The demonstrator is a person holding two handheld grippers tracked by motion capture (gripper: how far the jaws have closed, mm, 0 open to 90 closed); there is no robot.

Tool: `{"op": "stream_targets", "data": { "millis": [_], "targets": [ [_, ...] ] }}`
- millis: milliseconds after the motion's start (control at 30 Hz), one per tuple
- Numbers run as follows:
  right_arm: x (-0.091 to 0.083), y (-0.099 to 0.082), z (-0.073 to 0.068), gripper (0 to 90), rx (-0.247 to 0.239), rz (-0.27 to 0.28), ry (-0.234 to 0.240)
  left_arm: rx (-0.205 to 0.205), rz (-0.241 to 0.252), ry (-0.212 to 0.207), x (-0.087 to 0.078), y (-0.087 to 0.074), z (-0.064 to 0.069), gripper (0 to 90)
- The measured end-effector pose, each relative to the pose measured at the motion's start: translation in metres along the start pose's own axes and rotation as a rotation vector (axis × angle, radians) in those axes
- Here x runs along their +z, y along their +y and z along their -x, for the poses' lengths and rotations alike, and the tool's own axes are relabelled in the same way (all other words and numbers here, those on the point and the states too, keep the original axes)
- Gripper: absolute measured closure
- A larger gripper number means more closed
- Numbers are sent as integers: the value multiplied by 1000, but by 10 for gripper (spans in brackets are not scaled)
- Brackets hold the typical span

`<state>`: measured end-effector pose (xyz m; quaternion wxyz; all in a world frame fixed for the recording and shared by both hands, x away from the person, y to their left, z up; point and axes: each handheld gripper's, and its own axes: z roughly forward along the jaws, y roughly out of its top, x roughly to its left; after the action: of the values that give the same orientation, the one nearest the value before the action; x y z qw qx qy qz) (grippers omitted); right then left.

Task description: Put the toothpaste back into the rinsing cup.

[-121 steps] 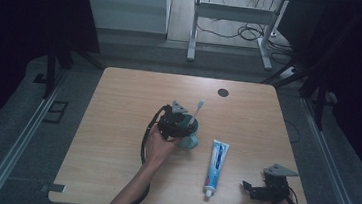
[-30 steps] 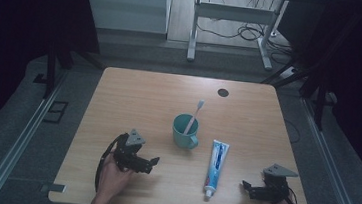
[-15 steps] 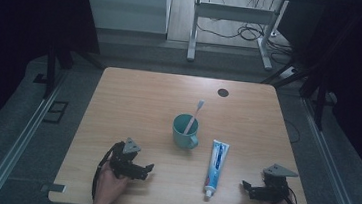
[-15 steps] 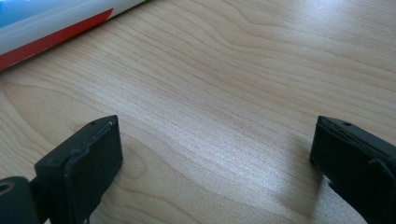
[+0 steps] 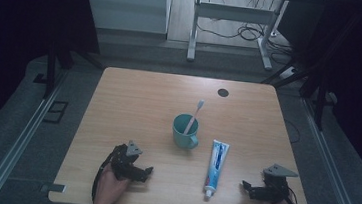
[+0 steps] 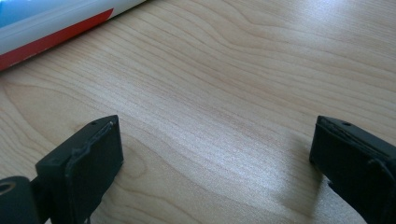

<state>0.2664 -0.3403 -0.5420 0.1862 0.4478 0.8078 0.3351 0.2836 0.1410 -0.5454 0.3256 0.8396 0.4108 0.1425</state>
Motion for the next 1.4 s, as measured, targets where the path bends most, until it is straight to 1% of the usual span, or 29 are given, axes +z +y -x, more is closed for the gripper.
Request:
{"op": "stream_targets", "data": {
  "millis": [267,300,333,433,467,567,767,900,1033,1133,1267,1400],
  "targets": [
    [-1,0,-1,70,-12,9,19,0,0,1,0,0,0,0],
    [-2,0,-1,89,-15,9,24,0,0,1,0,0,0,0],
    [-2,1,-2,118,-19,14,45,0,0,1,0,0,0,0],
    [-3,3,-4,122,-27,13,51,0,1,1,0,0,0,0],
    [-3,5,-5,130,-36,9,54,0,0,1,0,0,0,0],
    [-5,6,-6,132,-33,11,61,-2,0,3,0,0,0,0],
    [-10,11,-9,135,-49,16,74,-3,1,4,0,0,0,0],
    [-13,15,-11,133,-54,9,85,-3,0,4,0,0,0,0],
    [-15,17,-13,134,-64,14,86,-2,0,4,0,0,0,0],
    [-15,20,-14,135,-69,16,107,-2,-1,4,0,0,0,0],
    [-15,26,-18,137,-70,19,151,-2,-1,4,0,0,0,0],
    [-14,32,-22,143,-76,16,166,-1,-1,4,0,0,0,0]
  ]
}}
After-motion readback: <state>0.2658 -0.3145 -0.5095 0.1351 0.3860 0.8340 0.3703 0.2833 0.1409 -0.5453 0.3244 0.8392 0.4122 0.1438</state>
